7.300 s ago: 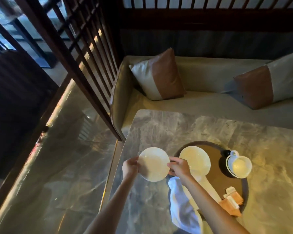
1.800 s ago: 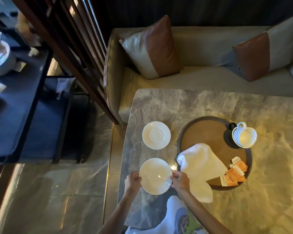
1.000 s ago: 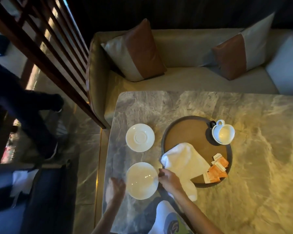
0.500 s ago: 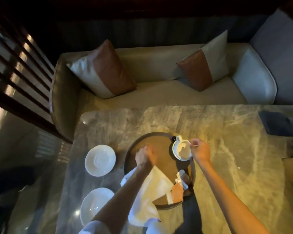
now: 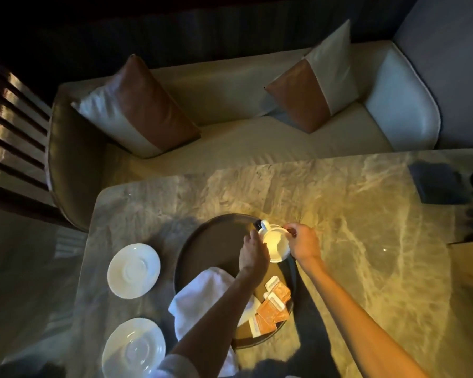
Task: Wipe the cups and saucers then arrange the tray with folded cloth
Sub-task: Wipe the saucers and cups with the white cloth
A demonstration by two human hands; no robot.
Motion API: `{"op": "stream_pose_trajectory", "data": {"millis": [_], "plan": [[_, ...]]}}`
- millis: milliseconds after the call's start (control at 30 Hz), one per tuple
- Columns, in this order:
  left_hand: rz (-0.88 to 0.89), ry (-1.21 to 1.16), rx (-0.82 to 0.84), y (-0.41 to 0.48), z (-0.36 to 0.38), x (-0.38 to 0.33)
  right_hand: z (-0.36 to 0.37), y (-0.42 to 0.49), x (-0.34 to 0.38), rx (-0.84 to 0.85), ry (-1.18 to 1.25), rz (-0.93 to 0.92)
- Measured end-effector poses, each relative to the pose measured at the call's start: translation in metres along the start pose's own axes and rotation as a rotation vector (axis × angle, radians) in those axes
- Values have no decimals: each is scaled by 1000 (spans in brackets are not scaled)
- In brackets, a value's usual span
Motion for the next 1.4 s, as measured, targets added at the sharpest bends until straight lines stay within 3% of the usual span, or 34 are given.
{"op": "stream_pose_trajectory", "data": {"millis": [200, 433, 567, 667, 867, 1000, 1100, 1400], "plan": [[-18, -204, 37, -5, -10, 5, -15, -19, 24, -143, -105, -102], [91, -411, -97, -14, -77, 35, -10, -51, 86, -270, 69, -120], [-5, -568, -192, -15, -128, 101, 42, -70, 135, -162, 246, -157], [14, -543, -280, -19, -171, 153, 98, -83, 173, -14, 335, -160], [-203, -584, -252, -26, -211, 266, 217, -112, 214, 300, 571, 112], [-292, -657, -205, -29, -226, 305, 265, -128, 227, 347, 643, 231], [-259, -539, -207, -29, -235, 320, 284, -131, 229, 373, 558, 210], [-249, -518, -167, -21, -231, 336, 292, -131, 233, 372, 480, 131]]}}
Point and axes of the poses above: each hand's wrist, its own y-axis towards the middle knuckle, its own z-axis out of the palm, x = y × z, the point moved 8 cm from there along y, towards the middle knuckle, and after that the axes turned 4 degrees about -y, right-handed, at the moved point
